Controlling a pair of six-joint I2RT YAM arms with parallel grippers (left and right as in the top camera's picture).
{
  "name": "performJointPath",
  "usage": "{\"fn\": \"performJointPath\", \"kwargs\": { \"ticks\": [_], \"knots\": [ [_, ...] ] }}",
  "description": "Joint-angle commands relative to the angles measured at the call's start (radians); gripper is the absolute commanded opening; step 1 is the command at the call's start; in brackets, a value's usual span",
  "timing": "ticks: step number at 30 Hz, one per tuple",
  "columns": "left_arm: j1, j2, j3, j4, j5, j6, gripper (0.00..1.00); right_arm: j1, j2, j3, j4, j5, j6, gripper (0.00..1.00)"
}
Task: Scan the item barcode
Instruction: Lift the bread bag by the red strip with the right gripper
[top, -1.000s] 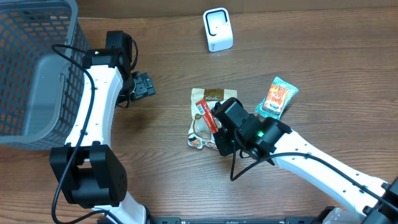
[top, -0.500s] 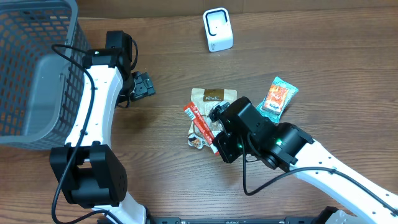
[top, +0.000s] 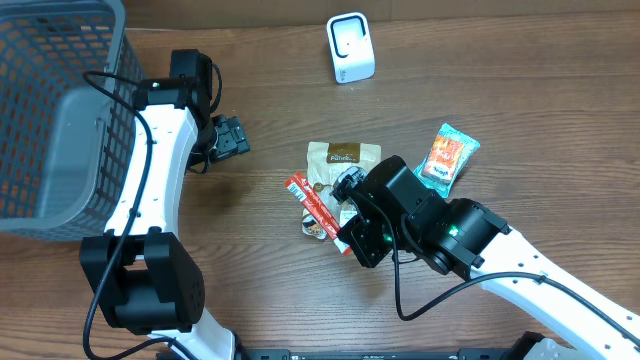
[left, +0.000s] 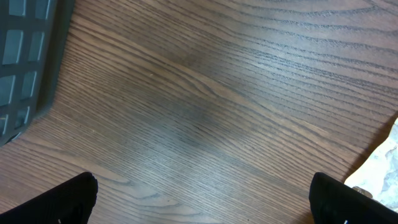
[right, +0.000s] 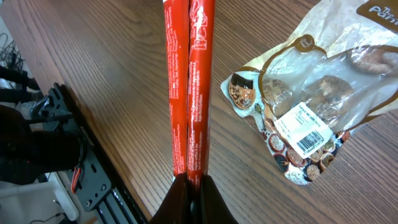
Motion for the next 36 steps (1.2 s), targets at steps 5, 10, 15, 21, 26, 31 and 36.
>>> {"fn": "performJointPath", "kwargs": {
  "ticks": [5,10,15,21,26,31,36],
  "knots": [
    [0.0,0.004,0.014,0.0,-0.01,0.019,1.0,0.003,-0.024,0.007,0.002,-0.008,-0.01,0.04],
    [0.0,0.004,0.014,0.0,-0.01,0.02,1.0,0.003,-0.024,0.007,0.002,-0.008,-0.01,0.04],
    [0.0,0.004,0.014,0.0,-0.01,0.019,1.0,0.003,-0.024,0.007,0.002,-0.008,-0.01,0.03],
    [0.0,0.004,0.014,0.0,-0.01,0.02,1.0,0.003,-0.024,0.007,0.002,-0.008,-0.009,0.04],
    [0.0,0.004,0.014,0.0,-0.01,0.02,1.0,0.003,-0.024,0.007,0.003,-0.008,-0.01,0.04],
    [0.0,0.004,0.014,0.0,-0.01,0.02,1.0,0.003,-0.024,0.007,0.007,-0.005,-0.009,0.04],
    [0.0,0.004,0.014,0.0,-0.01,0.02,1.0,0.003,-0.023,0.007,0.002,0.046,-0.01,0.04]
  ]
}}
